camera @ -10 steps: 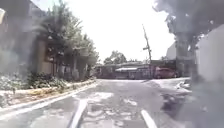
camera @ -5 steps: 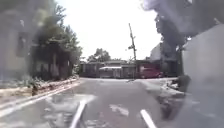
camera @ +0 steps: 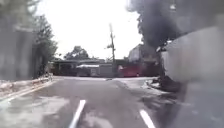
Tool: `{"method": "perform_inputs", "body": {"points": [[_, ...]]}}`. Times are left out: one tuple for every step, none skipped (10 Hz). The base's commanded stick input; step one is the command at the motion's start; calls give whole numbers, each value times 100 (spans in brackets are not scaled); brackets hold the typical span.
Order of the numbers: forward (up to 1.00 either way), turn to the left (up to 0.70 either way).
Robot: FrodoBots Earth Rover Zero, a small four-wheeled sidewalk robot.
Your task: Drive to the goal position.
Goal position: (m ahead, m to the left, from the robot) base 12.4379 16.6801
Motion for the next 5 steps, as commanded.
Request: {"method": "perform_inputs", "body": {"points": [[100, 0], [100, 0], [100, 0], [100, 0], [100, 0]]}}
